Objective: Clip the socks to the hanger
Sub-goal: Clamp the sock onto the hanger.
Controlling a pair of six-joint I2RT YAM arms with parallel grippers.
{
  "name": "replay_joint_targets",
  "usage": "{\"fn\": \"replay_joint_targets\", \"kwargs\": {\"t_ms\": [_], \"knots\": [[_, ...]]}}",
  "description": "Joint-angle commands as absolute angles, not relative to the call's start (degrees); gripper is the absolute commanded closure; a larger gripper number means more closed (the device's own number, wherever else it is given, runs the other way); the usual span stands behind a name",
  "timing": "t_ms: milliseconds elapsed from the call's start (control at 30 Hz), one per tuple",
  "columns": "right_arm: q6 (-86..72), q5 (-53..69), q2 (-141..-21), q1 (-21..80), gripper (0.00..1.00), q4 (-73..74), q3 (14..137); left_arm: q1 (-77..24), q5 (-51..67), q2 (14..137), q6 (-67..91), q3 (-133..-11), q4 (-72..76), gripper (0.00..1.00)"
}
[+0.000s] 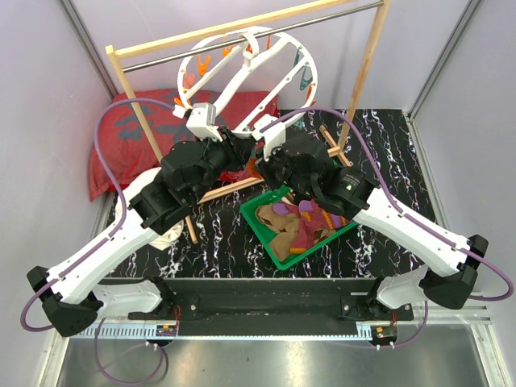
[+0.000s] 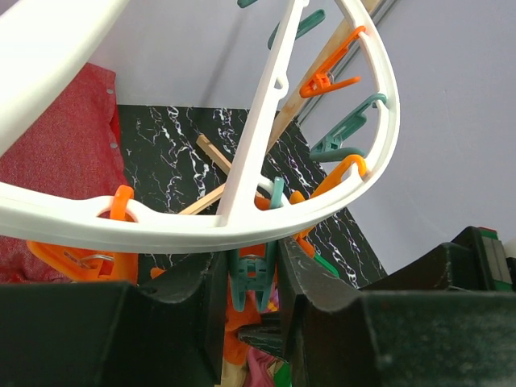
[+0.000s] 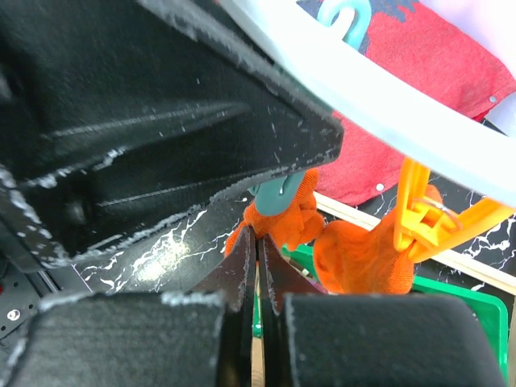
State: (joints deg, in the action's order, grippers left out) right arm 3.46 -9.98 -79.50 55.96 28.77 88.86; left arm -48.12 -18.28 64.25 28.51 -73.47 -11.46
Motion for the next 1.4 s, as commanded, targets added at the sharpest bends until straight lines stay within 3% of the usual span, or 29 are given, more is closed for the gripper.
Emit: {"fn": "replay_joint_targets", "kwargs": {"t_ms": [0, 1367], "knots": [[4.3, -10.5, -79.3, 55.6, 1.00, 27.7, 92.1, -48.8, -19.6, 64.6, 27.2, -73.0, -9.5, 1.00], [4.2, -12.5, -78.3, 55.6, 1.00, 24.5, 92.2, -50.9, -23.5, 65.4, 26.0, -73.1, -10.0, 0.99]]}}
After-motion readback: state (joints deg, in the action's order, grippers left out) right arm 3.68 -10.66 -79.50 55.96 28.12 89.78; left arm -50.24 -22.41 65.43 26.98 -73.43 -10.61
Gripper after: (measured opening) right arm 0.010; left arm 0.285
